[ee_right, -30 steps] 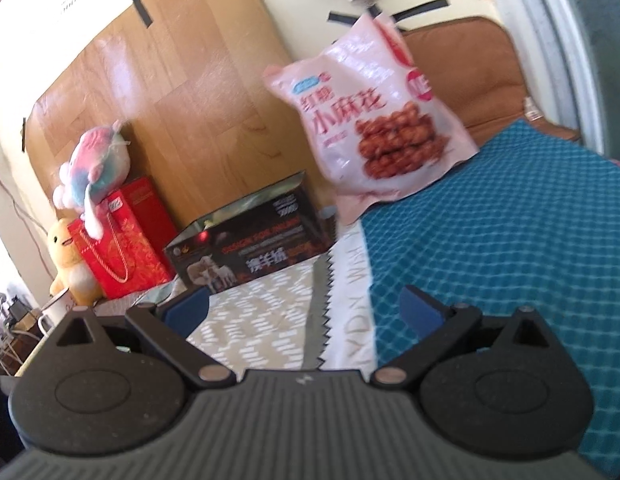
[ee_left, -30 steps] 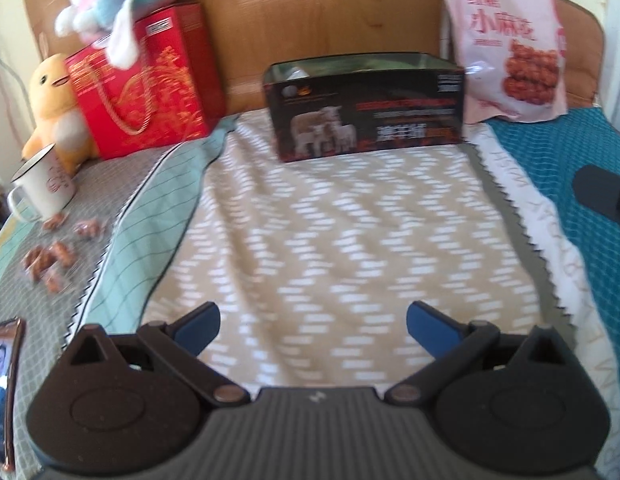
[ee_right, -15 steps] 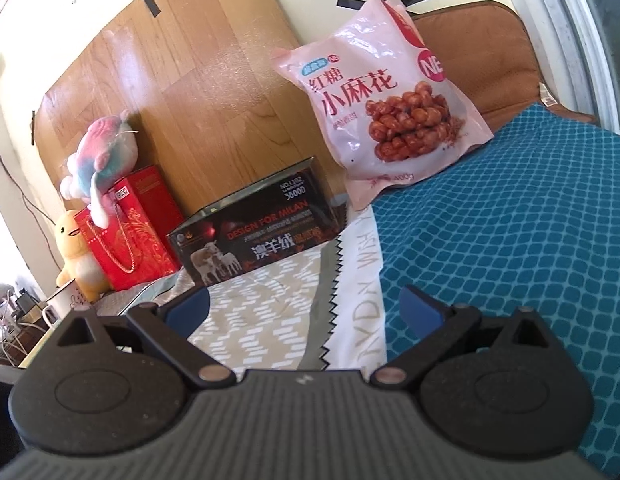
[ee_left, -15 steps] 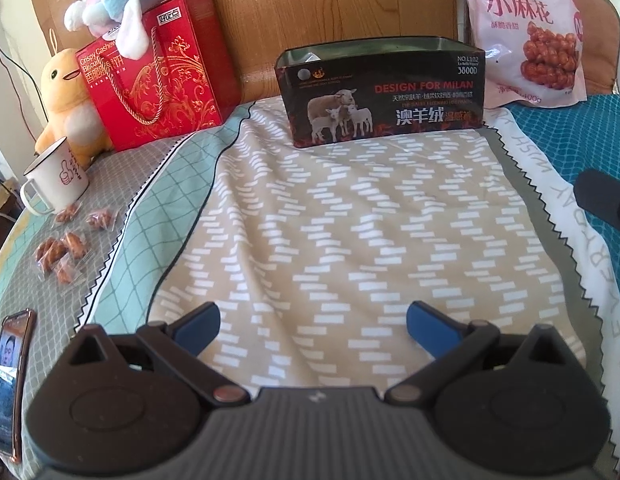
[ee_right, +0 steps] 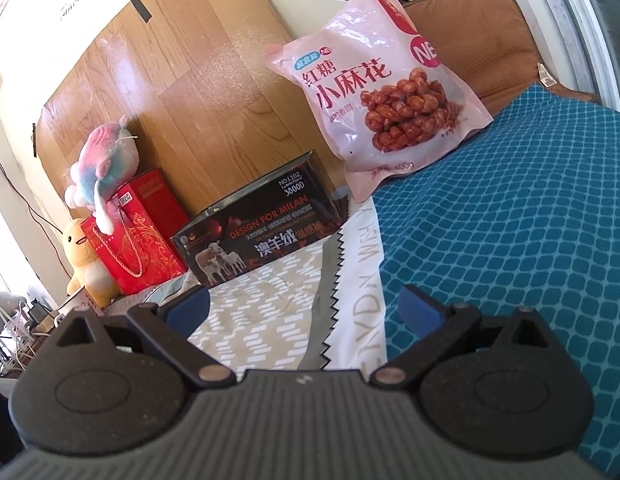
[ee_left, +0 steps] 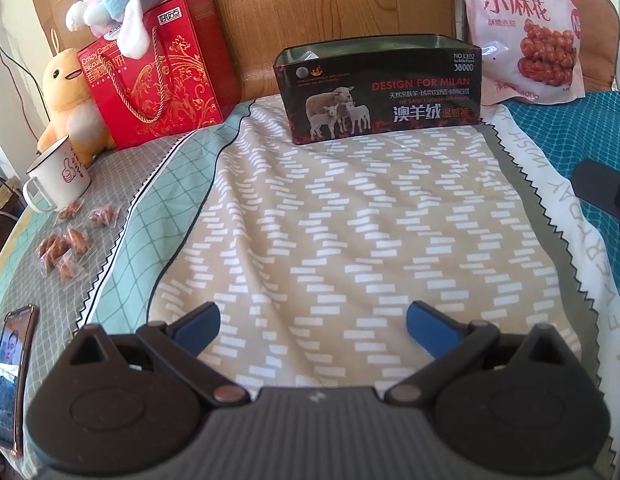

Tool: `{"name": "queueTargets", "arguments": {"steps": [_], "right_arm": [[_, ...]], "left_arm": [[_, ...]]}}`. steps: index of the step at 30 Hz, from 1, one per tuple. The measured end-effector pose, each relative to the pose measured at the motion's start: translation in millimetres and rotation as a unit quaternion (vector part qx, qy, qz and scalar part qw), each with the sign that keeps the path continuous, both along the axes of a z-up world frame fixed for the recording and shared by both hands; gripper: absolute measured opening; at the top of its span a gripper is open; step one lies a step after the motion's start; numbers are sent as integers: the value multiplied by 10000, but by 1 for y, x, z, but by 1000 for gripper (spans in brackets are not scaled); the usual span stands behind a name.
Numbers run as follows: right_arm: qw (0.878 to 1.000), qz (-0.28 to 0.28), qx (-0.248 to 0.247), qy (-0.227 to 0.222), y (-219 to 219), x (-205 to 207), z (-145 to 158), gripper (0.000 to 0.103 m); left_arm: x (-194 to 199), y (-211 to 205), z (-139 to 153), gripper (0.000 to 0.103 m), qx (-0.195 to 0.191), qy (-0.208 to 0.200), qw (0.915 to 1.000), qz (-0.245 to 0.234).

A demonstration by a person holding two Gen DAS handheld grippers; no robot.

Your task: Organize snacks

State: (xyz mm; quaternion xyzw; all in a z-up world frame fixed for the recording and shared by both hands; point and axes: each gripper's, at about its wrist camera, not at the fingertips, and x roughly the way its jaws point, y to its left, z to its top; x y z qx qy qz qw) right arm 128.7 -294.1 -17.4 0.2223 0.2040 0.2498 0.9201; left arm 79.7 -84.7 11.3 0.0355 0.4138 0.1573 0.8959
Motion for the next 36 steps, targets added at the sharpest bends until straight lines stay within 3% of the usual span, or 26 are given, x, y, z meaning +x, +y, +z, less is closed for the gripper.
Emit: {"name": "queueTargets", "arguments": {"steps": [36], "right_arm": [[10000,-4,-6,-21,0,-1,0,102]], "left_arm": [[-1,-4,2,103,67,-108,9999,-58]]}}
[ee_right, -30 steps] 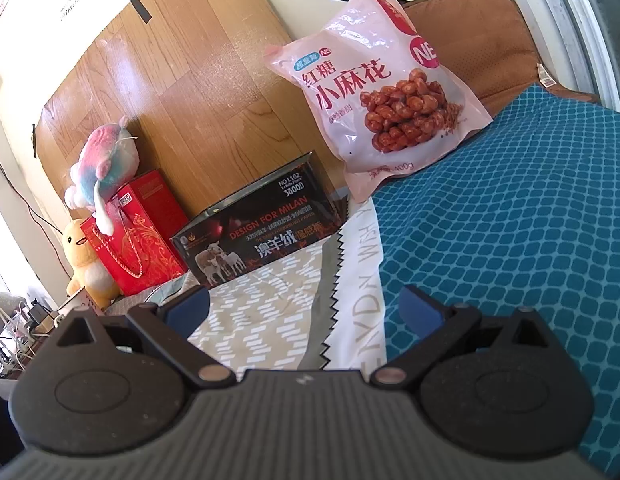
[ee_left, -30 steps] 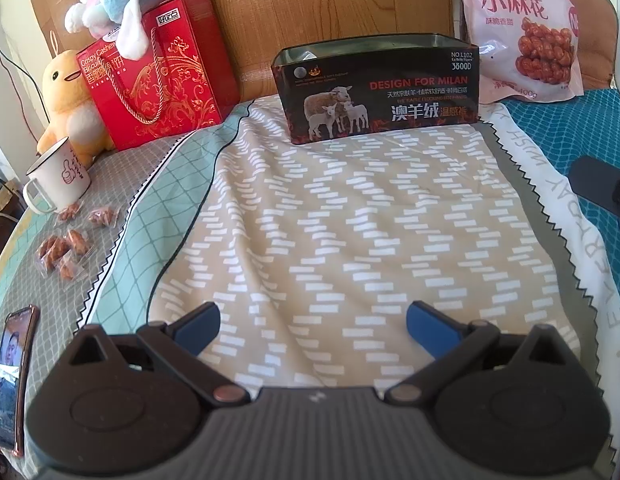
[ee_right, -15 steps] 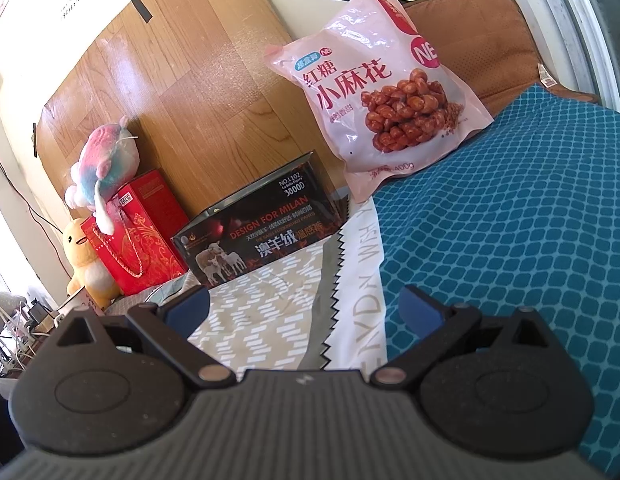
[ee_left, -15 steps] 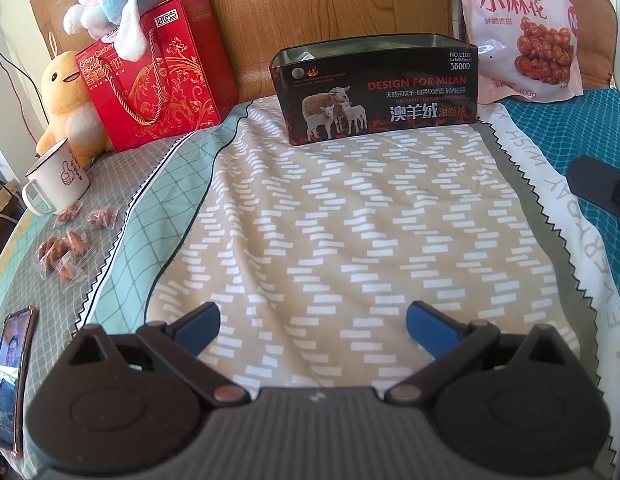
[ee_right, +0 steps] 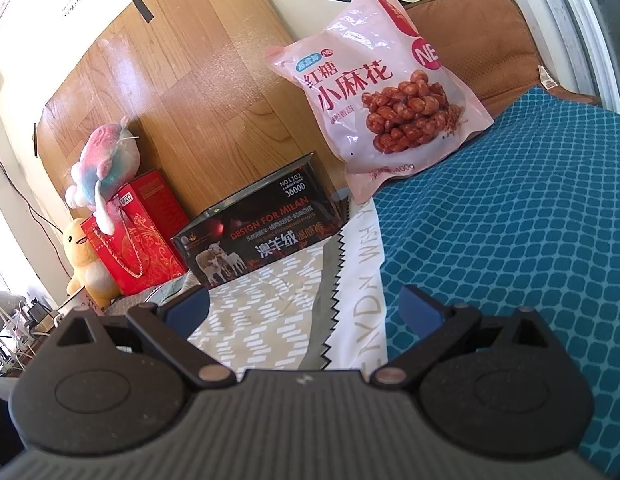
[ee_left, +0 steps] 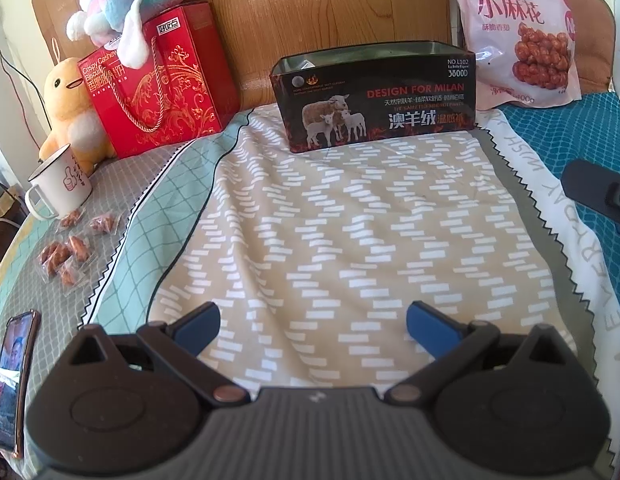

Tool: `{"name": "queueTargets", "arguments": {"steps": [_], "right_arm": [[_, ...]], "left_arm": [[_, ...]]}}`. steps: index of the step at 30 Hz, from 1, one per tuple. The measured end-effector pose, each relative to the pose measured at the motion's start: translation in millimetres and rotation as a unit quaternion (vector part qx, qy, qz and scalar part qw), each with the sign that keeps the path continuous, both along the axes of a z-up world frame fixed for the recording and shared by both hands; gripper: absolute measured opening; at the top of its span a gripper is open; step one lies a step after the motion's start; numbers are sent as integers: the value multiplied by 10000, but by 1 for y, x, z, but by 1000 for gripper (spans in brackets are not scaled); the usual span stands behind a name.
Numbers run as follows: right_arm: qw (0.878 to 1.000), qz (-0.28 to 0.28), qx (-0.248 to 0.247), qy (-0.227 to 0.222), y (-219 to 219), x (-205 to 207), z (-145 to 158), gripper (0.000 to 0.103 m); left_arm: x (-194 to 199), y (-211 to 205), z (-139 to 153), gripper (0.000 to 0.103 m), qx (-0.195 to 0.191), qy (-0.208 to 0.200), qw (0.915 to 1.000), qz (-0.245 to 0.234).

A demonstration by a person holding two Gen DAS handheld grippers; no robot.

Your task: Organize snacks

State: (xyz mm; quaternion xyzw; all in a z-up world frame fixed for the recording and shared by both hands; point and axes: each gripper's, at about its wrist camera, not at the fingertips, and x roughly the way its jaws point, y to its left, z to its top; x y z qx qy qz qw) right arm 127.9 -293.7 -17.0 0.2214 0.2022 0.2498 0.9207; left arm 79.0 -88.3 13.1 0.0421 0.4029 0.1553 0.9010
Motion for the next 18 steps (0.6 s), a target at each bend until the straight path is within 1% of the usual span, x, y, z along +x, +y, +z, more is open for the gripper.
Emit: {"name": "queueTargets", "arguments": {"steps": [11,15,18], "right_arm": [[10000,2,0,-2,0,0,0,102],[10000,-5,-2,-24,0,0,0,102],[10000,-33,-47,-81,2,-1,3,102]], "left_arm": [[0,2,2,103,-32,-90,10000,18],[-5,-1,7,103,-8,-362,9992,-159],[-7,-3,11,103,-92,-433,9986,-282]]}}
